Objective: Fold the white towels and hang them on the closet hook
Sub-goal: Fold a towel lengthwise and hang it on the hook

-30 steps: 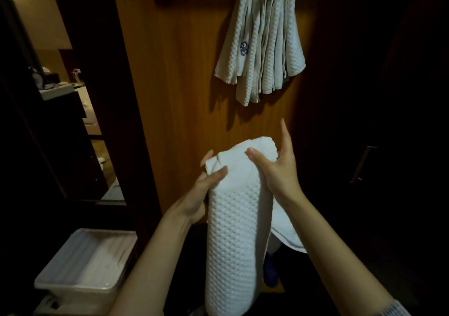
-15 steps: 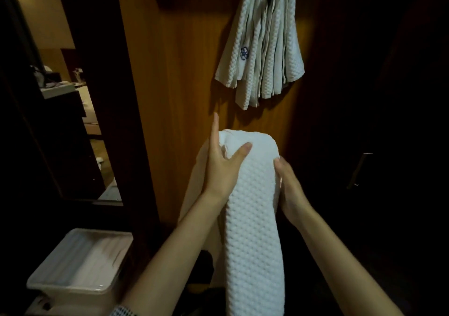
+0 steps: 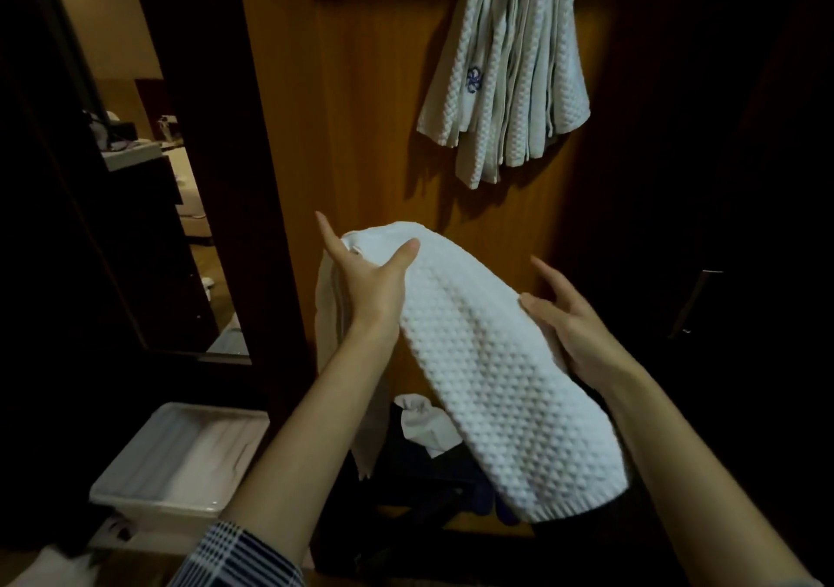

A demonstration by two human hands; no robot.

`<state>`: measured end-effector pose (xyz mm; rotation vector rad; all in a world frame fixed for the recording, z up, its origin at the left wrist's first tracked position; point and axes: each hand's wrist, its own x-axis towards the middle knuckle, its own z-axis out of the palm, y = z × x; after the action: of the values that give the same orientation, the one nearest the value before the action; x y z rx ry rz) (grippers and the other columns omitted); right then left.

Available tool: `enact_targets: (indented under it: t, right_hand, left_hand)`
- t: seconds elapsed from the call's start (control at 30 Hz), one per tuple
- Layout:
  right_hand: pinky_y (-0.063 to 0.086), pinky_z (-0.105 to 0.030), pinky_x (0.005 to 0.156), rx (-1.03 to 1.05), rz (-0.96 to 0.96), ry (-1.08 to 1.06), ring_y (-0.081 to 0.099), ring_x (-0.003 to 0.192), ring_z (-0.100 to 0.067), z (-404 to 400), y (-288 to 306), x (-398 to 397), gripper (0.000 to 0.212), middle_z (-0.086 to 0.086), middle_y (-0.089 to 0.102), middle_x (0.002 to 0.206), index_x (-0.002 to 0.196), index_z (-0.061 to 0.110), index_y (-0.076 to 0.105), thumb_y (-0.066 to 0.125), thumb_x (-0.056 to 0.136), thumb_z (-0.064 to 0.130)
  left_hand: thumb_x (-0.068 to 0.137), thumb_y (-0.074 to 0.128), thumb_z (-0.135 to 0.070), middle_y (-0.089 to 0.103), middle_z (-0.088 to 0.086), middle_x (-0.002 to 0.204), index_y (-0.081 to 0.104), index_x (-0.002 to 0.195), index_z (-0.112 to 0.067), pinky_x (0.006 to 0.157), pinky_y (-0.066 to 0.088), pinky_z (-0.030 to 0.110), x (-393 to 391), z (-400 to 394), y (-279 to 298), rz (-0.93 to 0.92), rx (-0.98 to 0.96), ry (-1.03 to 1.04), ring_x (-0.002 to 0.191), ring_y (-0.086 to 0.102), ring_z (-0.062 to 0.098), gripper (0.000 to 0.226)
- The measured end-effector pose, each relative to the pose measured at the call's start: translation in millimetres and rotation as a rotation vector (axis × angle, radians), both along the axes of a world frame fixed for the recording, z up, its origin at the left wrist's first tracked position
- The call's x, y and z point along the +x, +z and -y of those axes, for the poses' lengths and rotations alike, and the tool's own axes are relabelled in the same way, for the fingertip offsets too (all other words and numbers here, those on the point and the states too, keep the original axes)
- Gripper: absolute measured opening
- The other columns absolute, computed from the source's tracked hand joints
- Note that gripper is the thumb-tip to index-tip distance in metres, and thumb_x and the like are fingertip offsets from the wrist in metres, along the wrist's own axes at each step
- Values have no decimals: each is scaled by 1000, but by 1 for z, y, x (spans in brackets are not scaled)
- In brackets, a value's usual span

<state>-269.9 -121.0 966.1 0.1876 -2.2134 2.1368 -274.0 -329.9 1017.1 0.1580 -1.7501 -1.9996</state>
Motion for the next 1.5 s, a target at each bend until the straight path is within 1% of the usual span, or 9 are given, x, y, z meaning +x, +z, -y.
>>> enact_targets:
  t: [0.1,0.23,0.43,0.63,0.87,1.03,1.17,1.37,1.5]
  right_hand:
    - [35,-38,108,124,169,138,43,129,-15,4,-21,3,95,3,37,146,143,38,28,79,63,47]
    - [46,-12,80,353,133,230,51,111,3,24,-35,6,115,8,40,142,148,32,17,80,52,37]
    - [38,-29,96,507,3,24,36,131,-18,28,-38,-2,99,-1,33,145,149,36,9,70,72,23]
    - [46,-24,91,-75,-189,-353,66,91,-6,50,-58,7,45,7,72,82,120,29,49,65,85,5]
    - [48,-24,88,83,-282,-331,64,93,0,79,-55,-1,83,16,69,94,140,35,28,77,74,25]
    - [47,-21,84,-51,-310,-278,65,94,-5,69,-49,-4,69,8,69,92,135,41,30,68,84,13]
    - [49,-14,80,-98,-280,-161,67,86,-11,67,-41,2,87,3,70,84,141,35,28,80,72,20]
    - [52,-42,68,37,-223,-145,62,66,-31,42,-21,6,86,-14,68,74,136,34,34,69,71,-10]
    - [48,-32,63,166,-163,69,59,63,-21,4,0,-1,71,-7,65,67,131,22,43,62,74,-17]
  left_hand:
    - [80,73,-11,6,2,158,-2,147,-38,103,35,37,0,-2,2,-47,54,1,144,15,23,104]
    - [81,71,-9,7,0,158,0,147,-37,100,33,31,0,-3,0,-75,-19,13,143,15,20,101]
    - [87,63,-8,11,-2,156,7,146,-39,104,30,31,-3,5,-5,-116,10,16,142,17,19,88]
    - [89,60,-9,13,-8,155,9,145,-44,99,31,29,-10,11,0,-166,-26,-43,126,21,2,84]
    - [87,62,-14,15,-9,154,11,145,-43,110,33,50,-5,6,11,-214,-66,-122,140,24,17,82]
    - [81,63,-21,17,-10,151,13,144,-45,107,36,53,-3,11,18,-246,-109,-192,139,27,18,83]
    - [89,59,-8,17,-11,150,10,147,-38,109,35,52,3,6,22,-283,-127,-267,140,25,17,82]
    - [89,58,0,23,-19,144,10,148,-32,107,39,47,8,13,27,-311,-121,-338,136,32,12,82]
    - [89,57,-1,14,-6,156,10,148,-33,108,35,53,8,19,23,-274,-110,-337,142,24,21,82]
